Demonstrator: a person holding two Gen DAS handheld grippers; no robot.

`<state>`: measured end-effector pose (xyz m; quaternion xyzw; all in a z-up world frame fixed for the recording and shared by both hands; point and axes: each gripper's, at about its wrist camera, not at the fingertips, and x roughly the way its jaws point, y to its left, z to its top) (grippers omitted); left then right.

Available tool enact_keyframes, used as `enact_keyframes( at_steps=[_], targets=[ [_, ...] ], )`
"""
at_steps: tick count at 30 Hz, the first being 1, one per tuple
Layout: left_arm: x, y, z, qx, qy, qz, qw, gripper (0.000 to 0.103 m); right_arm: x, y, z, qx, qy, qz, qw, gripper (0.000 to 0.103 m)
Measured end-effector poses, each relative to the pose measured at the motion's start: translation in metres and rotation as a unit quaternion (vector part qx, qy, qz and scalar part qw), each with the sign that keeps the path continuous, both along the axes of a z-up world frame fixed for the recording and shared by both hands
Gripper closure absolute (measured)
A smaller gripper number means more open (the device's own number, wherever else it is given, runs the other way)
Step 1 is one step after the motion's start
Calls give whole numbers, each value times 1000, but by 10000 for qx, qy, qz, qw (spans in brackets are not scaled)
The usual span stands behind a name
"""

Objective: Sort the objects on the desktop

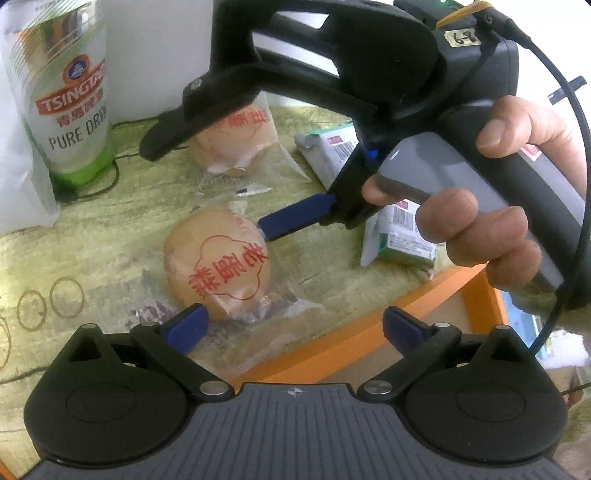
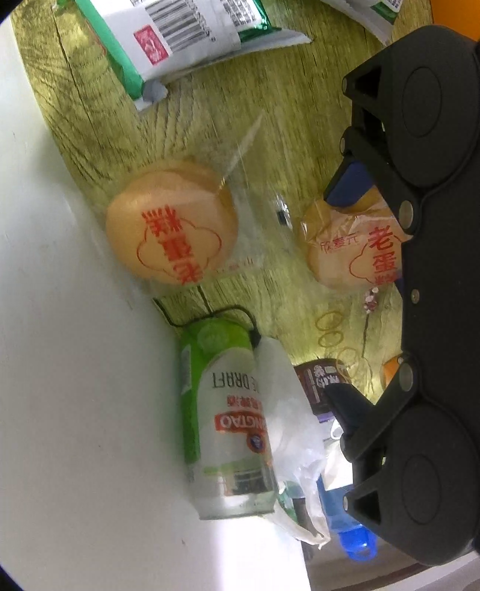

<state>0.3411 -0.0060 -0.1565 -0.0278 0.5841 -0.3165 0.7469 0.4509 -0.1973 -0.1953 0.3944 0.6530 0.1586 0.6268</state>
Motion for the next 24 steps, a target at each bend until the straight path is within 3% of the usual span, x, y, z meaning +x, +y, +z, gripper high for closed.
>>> enact_keyframes(
  at_steps=[24],
  targets=[
    [-7,-15,17,-165,12,119,9998,2,19,28,1,76,-229,328,9992,0]
  ],
)
